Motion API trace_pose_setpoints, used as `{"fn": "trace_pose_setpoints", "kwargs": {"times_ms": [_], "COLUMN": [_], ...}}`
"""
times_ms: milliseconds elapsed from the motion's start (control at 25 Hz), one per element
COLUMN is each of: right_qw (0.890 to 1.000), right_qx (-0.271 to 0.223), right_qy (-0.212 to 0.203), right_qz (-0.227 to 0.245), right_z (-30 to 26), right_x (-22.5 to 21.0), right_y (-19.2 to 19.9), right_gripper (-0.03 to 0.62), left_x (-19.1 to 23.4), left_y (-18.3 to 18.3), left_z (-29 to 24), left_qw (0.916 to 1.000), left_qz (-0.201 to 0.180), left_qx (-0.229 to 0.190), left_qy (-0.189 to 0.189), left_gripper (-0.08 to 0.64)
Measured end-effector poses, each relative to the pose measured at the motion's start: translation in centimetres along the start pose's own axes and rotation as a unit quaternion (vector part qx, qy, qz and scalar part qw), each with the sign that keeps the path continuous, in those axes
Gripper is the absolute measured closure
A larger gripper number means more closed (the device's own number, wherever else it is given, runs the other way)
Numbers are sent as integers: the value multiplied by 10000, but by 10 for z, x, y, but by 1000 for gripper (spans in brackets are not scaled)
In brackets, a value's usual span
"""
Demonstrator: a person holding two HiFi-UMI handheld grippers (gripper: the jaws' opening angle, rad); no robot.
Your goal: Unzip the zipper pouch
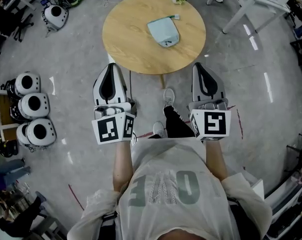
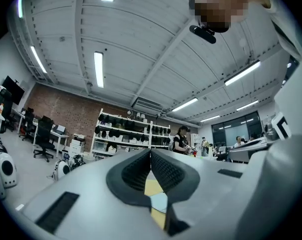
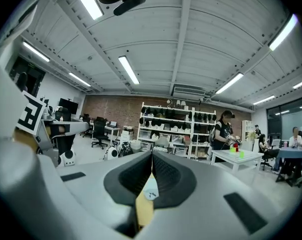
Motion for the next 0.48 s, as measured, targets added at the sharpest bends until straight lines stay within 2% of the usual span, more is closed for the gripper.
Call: {"fn": "trace_pose_setpoints", "kwargs": {"times_ms": [200,480], "right_qw": [9999,9998], "right_qx": [-20,48], "right_qy": [56,-172], "right_qz": [-102,84], "right_z": [-57,-135], "right_x": [-31,-74], "right_y": [-2,-4], "right_gripper": [563,563], "left_x": [-2,-9], "left_y": [1,4], "left_z": [-56,-143], "left_qw": [9999,9997], "left_qz": [-89,-169], "left_qx": [-50,-141], "left_qy": [16,-126], "left_gripper": [529,531]}}
Point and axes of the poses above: the fingertips, and each gripper's own axes: z backward along the fingers, x to its left, y out of its underside, the point moved 4 cm from there along z, backward along the fingers
